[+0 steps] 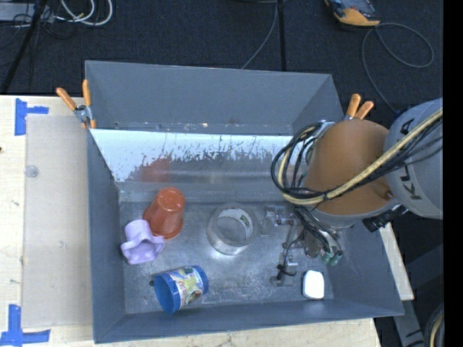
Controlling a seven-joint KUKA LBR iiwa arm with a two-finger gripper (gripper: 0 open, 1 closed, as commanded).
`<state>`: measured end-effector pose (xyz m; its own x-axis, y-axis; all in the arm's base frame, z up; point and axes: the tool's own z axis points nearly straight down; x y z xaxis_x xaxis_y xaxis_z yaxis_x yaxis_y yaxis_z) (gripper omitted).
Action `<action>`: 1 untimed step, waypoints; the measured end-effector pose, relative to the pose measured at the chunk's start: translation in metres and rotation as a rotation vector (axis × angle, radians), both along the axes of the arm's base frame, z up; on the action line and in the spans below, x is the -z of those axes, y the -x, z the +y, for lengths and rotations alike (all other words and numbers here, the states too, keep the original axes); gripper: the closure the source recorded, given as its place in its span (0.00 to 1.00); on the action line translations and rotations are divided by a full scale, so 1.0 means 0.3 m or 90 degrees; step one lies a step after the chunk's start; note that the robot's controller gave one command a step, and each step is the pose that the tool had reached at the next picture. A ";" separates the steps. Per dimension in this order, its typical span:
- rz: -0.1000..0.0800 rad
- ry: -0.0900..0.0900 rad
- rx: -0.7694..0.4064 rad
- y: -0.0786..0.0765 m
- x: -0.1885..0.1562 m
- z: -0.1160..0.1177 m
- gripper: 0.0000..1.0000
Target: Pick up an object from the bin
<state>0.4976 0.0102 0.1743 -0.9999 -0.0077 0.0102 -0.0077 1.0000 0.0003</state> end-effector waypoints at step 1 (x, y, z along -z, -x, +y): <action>-0.005 0.000 0.000 -0.006 -0.014 0.000 0.00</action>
Offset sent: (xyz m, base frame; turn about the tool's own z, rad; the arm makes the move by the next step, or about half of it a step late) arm 0.0674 0.0450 -0.0959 -0.2422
